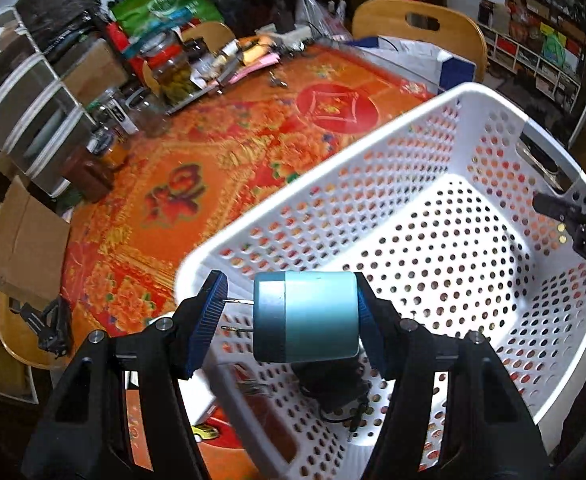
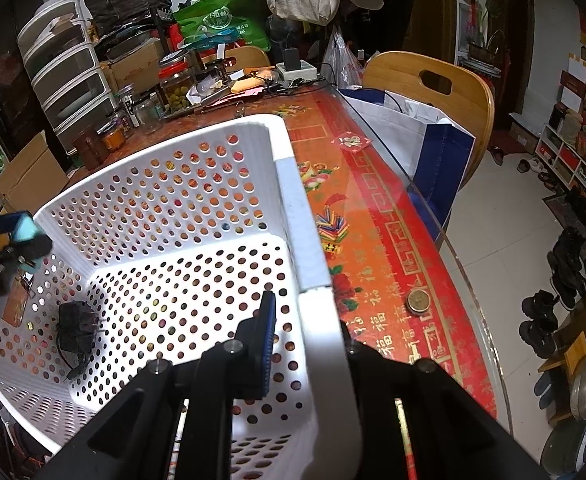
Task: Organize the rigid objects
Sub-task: 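Lower the blue charger into the basket and open the left tool, then grasp the white square charger with the left tool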
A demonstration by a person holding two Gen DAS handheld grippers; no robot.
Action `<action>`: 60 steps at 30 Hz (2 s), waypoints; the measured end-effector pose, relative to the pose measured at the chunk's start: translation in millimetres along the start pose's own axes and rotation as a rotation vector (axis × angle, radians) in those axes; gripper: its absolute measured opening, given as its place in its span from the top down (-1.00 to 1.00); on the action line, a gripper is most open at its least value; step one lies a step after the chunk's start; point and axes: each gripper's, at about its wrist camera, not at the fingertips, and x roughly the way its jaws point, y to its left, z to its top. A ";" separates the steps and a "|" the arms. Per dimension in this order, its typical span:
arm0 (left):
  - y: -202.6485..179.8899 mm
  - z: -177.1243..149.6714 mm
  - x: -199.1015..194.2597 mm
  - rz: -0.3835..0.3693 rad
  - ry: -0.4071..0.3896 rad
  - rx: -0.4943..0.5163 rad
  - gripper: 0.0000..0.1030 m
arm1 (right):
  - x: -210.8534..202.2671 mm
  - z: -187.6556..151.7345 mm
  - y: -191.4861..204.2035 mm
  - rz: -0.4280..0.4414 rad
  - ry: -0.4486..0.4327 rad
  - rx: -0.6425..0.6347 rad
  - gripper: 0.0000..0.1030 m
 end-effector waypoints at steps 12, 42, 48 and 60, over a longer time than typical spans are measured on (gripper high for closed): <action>2.0 1.7 -15.0 0.014 -0.114 0.024 -0.91 | 0.9 1.1 0.2 -0.011 0.007 -0.006 0.72; 283.4 -177.8 106.9 0.026 0.060 -0.716 -0.69 | 0.6 0.5 5.4 -0.048 0.017 -0.023 0.71; 297.7 -181.4 116.8 0.063 0.077 -0.738 -0.68 | 0.5 -0.7 6.0 -0.050 0.017 -0.026 0.71; 272.9 -174.1 106.8 0.136 0.054 -0.665 0.16 | 0.2 -0.8 6.7 -0.053 0.019 -0.029 0.71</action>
